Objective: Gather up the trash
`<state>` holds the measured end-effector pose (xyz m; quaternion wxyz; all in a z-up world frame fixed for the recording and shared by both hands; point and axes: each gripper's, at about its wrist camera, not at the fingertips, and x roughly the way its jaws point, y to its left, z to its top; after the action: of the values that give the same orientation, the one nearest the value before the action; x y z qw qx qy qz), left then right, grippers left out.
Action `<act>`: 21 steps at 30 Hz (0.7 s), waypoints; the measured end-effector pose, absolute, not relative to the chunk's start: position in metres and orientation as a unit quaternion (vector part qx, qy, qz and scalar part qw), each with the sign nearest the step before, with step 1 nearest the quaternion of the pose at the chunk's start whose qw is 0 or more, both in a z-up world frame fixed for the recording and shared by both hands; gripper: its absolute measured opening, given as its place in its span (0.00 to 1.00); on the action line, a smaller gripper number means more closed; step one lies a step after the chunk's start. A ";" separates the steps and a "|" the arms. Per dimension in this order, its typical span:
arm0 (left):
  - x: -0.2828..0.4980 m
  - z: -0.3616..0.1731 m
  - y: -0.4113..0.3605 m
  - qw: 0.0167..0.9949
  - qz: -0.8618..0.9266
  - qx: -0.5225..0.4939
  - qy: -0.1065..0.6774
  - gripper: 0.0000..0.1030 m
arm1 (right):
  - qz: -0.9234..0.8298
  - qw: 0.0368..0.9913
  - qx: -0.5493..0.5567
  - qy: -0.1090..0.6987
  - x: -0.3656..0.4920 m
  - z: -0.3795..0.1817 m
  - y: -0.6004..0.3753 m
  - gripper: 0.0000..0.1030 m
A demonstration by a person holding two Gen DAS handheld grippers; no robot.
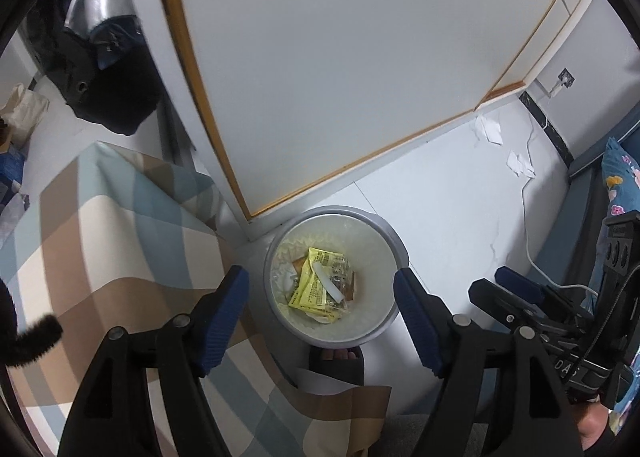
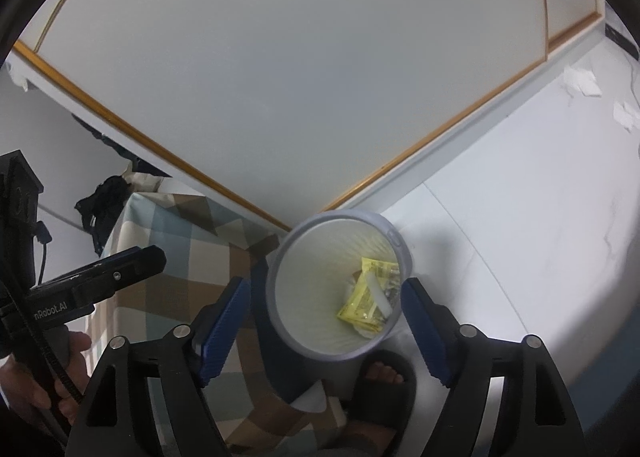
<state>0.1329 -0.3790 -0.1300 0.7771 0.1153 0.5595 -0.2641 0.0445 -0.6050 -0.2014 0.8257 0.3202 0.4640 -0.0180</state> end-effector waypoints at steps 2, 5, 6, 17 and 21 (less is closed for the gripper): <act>0.134 -0.128 -0.374 0.779 -0.263 0.110 0.559 0.70 | -0.018 0.830 0.311 0.463 0.043 -0.196 -0.603 0.79; 0.132 -0.124 -0.369 0.783 -0.258 0.104 0.557 0.70 | -0.014 0.831 0.305 0.465 0.042 -0.189 -0.602 0.80; 0.133 -0.123 -0.368 0.784 -0.256 0.104 0.556 0.70 | -0.014 0.831 0.302 0.467 0.042 -0.187 -0.601 0.80; 0.124 -0.108 -0.366 0.796 -0.246 0.112 0.542 0.70 | -0.014 0.837 0.291 0.464 0.040 -0.174 -0.595 0.81; 0.121 -0.104 -0.367 0.800 -0.244 0.122 0.535 0.70 | -0.015 0.839 0.288 0.462 0.039 -0.171 -0.594 0.81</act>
<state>0.1207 -0.3671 -0.1042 0.7996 0.1218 0.5350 -0.2439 0.0387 -0.5936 -0.1713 0.8388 0.2884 0.4615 -0.0152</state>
